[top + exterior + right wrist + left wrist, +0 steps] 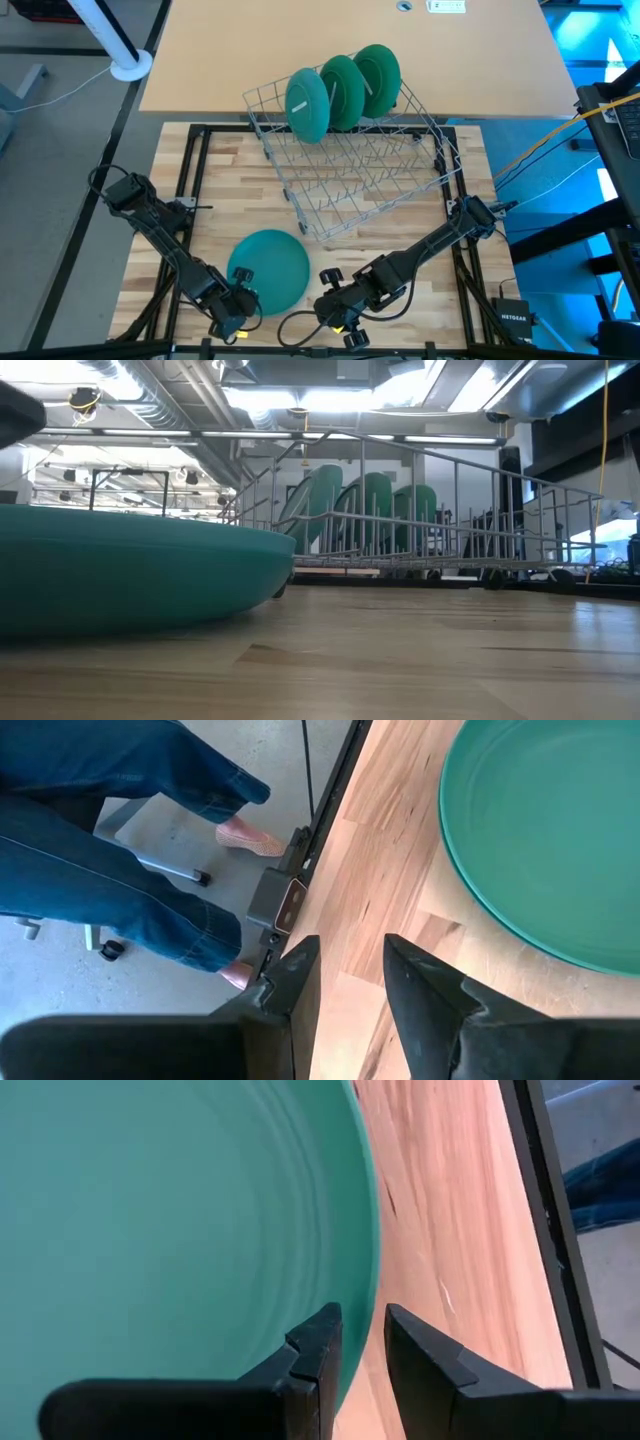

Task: Sort dishes
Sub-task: Put the light green plate in the dish rack

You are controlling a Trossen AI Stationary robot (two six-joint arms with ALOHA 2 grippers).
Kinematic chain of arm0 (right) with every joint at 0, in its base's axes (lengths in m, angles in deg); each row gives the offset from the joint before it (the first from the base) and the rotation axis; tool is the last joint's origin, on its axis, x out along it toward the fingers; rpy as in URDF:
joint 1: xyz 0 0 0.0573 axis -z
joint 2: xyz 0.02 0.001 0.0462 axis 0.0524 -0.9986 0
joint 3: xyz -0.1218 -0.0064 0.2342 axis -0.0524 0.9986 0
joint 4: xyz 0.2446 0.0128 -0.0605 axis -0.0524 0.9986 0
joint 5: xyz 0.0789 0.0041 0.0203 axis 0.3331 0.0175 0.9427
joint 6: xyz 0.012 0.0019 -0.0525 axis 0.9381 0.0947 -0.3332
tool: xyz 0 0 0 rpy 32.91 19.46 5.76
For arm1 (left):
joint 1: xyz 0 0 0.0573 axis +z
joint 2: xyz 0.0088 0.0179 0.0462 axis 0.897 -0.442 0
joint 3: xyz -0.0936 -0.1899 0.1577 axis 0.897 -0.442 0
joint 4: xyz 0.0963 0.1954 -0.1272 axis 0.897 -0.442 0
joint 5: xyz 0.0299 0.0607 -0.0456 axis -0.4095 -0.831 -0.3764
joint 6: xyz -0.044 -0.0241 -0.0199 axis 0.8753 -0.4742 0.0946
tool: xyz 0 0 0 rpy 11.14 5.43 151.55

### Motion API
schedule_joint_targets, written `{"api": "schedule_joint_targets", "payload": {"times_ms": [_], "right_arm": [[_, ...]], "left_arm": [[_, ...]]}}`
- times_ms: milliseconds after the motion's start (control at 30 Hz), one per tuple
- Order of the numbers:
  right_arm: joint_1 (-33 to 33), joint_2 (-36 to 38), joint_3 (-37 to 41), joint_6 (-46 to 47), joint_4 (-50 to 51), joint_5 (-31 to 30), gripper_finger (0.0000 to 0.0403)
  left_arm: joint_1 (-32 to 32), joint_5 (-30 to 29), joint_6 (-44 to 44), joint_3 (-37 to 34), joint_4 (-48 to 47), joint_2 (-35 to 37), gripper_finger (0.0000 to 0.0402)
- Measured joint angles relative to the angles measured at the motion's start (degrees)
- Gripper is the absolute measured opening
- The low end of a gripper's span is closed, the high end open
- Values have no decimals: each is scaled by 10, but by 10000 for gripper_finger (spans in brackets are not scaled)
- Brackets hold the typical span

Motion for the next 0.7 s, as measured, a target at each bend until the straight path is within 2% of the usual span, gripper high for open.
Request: {"api": "schedule_joint_targets", "payload": {"times_ms": [467, 700], "right_arm": [[0, 0, 0, 0, 0, 0, 115], [0, 0, 0, 0, 0, 0, 115]], "left_arm": [[0, 0, 18, -18, 2, 0, 69], [0, -2, 19, -18, 6, 0, 12]]}}
